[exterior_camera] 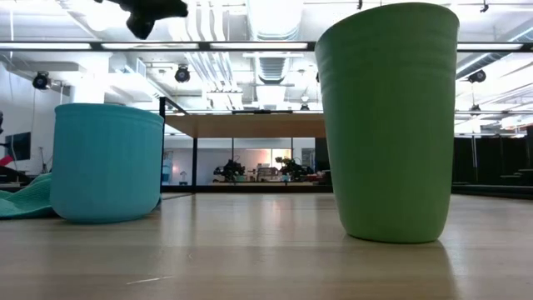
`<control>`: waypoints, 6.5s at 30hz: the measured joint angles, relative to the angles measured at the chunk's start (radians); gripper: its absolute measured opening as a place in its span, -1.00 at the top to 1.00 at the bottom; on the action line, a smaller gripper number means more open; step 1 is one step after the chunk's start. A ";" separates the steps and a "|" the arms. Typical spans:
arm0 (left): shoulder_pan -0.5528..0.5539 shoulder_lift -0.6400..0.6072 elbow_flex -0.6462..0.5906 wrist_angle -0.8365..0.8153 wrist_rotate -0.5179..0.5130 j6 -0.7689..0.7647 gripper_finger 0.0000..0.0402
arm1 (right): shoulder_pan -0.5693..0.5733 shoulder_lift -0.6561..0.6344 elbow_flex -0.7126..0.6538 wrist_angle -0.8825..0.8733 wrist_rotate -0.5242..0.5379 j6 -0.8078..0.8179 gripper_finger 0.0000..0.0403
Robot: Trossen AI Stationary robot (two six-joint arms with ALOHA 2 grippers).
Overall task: Stack small to large cups/mugs on shelf
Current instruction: Put the blue mug on the shelf
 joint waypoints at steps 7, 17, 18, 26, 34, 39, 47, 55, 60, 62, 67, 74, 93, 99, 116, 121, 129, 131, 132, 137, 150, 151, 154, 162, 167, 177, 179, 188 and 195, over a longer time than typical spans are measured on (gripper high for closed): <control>-0.012 0.011 0.000 -0.078 0.093 -0.027 0.72 | 0.125 -0.030 -0.001 0.000 0.000 0.117 0.64; -0.142 0.046 -0.013 -0.301 0.166 -0.238 0.72 | 0.282 0.075 -0.002 0.006 0.029 0.244 0.58; -0.165 0.053 -0.015 -0.318 0.166 -0.248 0.72 | 0.294 0.093 -0.002 0.006 0.042 0.253 0.58; -0.308 0.161 -0.037 -0.342 0.156 -0.488 0.72 | 0.328 0.228 -0.002 0.002 0.058 0.348 0.57; -0.436 0.334 -0.022 -0.341 0.134 -0.630 0.72 | 0.369 0.298 -0.002 -0.001 0.053 0.305 0.57; -0.485 0.429 -0.004 -0.311 0.079 -0.706 0.72 | 0.401 0.309 -0.002 0.012 0.053 0.305 0.57; -0.491 0.528 0.029 -0.307 0.050 -0.706 0.72 | 0.471 0.309 -0.002 0.190 0.060 0.217 0.57; -0.492 0.525 0.035 -0.330 -0.010 -0.708 0.72 | 0.512 0.324 -0.003 0.300 0.062 0.174 0.57; -0.492 0.518 0.034 -0.388 -0.025 -0.718 0.72 | 0.530 0.342 -0.003 0.406 0.063 0.153 0.57; -0.494 0.518 0.034 -0.403 -0.025 -0.738 0.72 | 0.534 0.351 -0.003 0.435 0.063 0.134 0.57; -0.503 0.519 0.036 -0.401 -0.025 -0.758 0.72 | 0.535 0.369 -0.005 0.460 0.063 0.126 0.57; -0.504 0.545 0.036 -0.402 -0.013 -0.760 0.72 | 0.535 0.374 -0.005 0.462 0.063 0.138 0.57; -0.502 0.595 0.090 -0.393 -0.010 -0.664 0.97 | 0.528 0.374 -0.004 0.513 0.062 0.119 0.57; -0.469 0.558 0.235 -0.437 -0.032 -0.581 0.99 | 0.517 0.359 -0.004 0.512 0.090 0.098 0.59; -0.146 0.632 0.754 -0.675 -0.124 -0.231 1.00 | 0.506 0.196 0.004 0.497 0.297 0.096 0.68; -0.063 0.718 0.850 -0.685 -0.096 -0.108 1.00 | 0.501 0.196 0.004 0.435 0.301 0.099 0.59; 0.060 0.891 1.034 -0.694 -0.004 0.006 1.00 | 0.489 0.202 0.003 0.350 0.387 0.106 0.48; 0.091 0.931 1.076 -0.724 -0.001 0.028 1.00 | 0.489 0.201 0.003 0.332 0.400 0.128 0.46; 0.105 0.950 1.094 -0.745 -0.001 0.040 1.00 | 0.489 0.201 0.003 0.322 0.402 0.133 0.45; 0.178 1.032 1.154 -0.814 -0.001 0.086 1.00 | 0.489 0.201 0.003 0.259 0.404 0.142 0.45; 0.250 1.133 1.222 -0.809 0.018 0.137 1.00 | 0.479 0.201 0.003 0.218 0.464 0.136 0.45; 0.252 1.134 1.222 -0.808 0.022 0.138 1.00 | 0.475 0.201 0.003 0.218 0.464 0.136 0.44; 0.254 1.134 1.219 -0.804 0.025 0.139 1.00 | 0.467 0.201 0.003 0.216 0.464 0.135 0.45; 0.259 1.134 1.218 -0.804 0.049 0.176 1.00 | 0.450 0.201 0.003 0.214 0.464 0.130 0.44; 0.258 1.134 1.218 -0.804 0.078 0.185 1.00 | 0.450 0.201 0.003 0.214 0.463 0.130 0.46; 0.258 1.135 1.216 -0.803 0.083 0.194 1.00 | 0.450 0.201 0.003 0.214 0.462 0.130 0.44; 0.259 1.140 1.216 -0.799 0.093 0.194 1.00 | 0.450 0.201 0.003 0.214 0.462 0.130 0.43; 0.264 1.164 1.214 -0.781 0.118 0.193 1.00 | 0.451 0.201 0.003 0.214 0.461 0.130 0.42; 0.271 1.166 1.203 -0.777 0.123 0.193 1.00 | 0.451 0.201 0.003 0.214 0.461 0.130 0.42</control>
